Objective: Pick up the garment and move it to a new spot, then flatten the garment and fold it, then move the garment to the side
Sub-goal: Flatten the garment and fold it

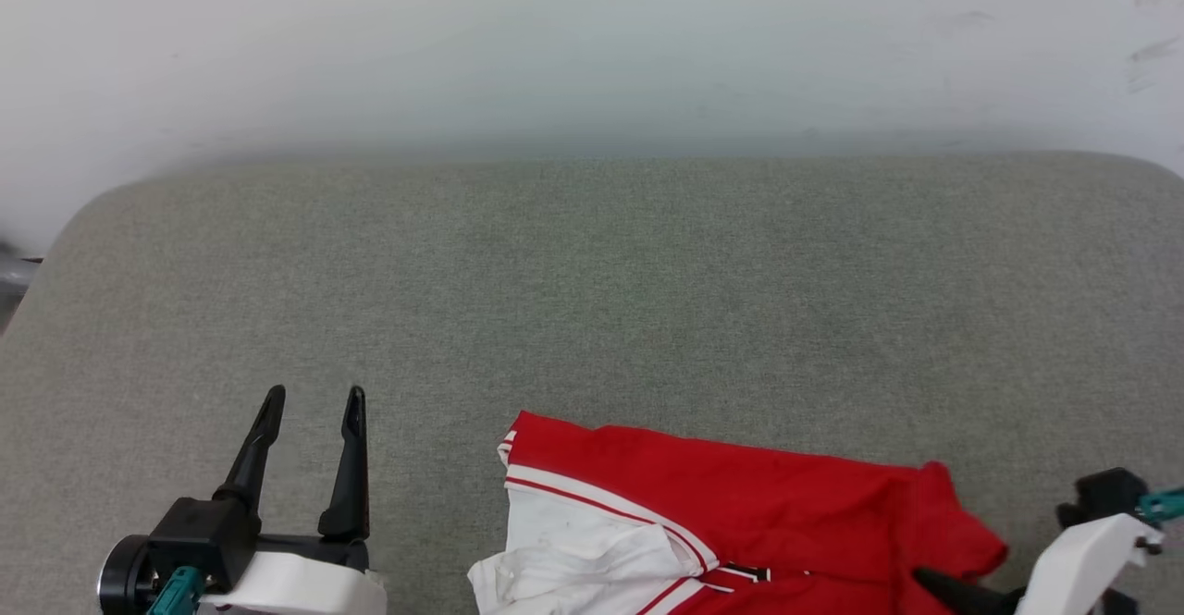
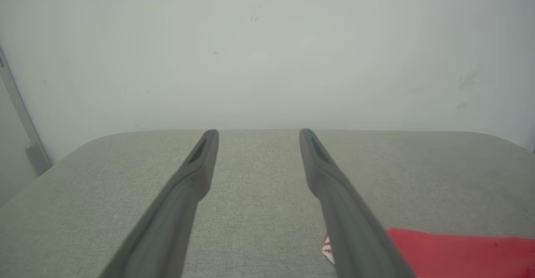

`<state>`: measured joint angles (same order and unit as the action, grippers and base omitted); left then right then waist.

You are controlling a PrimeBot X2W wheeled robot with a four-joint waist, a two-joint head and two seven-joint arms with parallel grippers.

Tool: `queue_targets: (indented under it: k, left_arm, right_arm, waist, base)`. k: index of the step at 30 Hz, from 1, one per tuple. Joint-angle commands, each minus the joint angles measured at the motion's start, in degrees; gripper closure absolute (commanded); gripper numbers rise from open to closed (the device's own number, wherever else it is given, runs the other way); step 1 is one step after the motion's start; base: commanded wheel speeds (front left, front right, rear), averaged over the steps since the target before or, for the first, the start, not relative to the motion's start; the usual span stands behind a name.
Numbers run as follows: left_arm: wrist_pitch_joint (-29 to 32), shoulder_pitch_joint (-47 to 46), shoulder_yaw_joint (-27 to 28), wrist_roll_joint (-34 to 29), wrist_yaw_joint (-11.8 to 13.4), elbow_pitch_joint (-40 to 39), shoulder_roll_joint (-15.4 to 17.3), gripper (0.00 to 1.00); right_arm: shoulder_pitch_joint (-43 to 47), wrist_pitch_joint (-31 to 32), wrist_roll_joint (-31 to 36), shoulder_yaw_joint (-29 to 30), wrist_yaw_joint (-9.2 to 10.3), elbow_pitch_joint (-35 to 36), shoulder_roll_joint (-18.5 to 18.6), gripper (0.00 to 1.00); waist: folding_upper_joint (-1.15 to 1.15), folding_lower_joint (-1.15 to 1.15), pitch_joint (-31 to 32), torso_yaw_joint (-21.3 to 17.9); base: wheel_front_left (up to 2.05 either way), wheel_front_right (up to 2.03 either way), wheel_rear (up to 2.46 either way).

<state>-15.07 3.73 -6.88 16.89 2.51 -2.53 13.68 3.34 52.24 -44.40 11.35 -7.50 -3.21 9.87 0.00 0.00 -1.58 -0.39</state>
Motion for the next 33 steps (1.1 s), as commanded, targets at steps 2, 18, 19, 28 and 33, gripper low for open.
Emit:
queue_targets:
  k: [2,18,19,28,33]
  left_arm:
    - [-0.12,-1.32,0.21,-0.1,-0.59,-0.03,-0.3,0.0]
    - [-0.13,-4.33,0.46,-1.28,-2.86,0.81,-2.25,0.0]
    - [-0.13,-4.74,0.46,-1.19,-2.98,0.81,-2.45,0.0]
    - [-0.13,-7.75,1.18,-2.09,-4.94,1.97,-4.59,0.0]
    - [-0.13,-8.33,2.24,-2.72,-5.97,2.73,-5.66,0.0]
  right_arm:
    - [-0.09,2.34,-4.88,-2.05,0.03,0.34,-3.07,1.0]
    - [-7.1,-4.31,-33.66,-23.35,0.03,-3.91,-7.04,1.0]
    - [-8.31,-5.72,-33.31,-24.61,0.03,-4.12,-7.03,1.0]
    - [-14.25,-13.27,-27.21,-30.09,0.03,-11.07,-7.0,1.0]
    - [-14.51,-15.92,-26.64,-31.13,0.03,-13.26,-7.0,0.35]
  waist:
    - [0.0,0.0,-0.56,0.72]
    - [0.0,0.0,-3.66,6.47]
    - [0.0,0.0,-4.31,6.93]
    - [0.0,0.0,-8.44,9.96]
    - [0.0,0.0,-8.88,10.01]
  base:
    - [0.0,0.0,0.0]
    - [0.0,0.0,0.0]
    - [0.0,0.0,0.0]
    - [0.0,0.0,0.0]
    - [0.0,0.0,0.0]
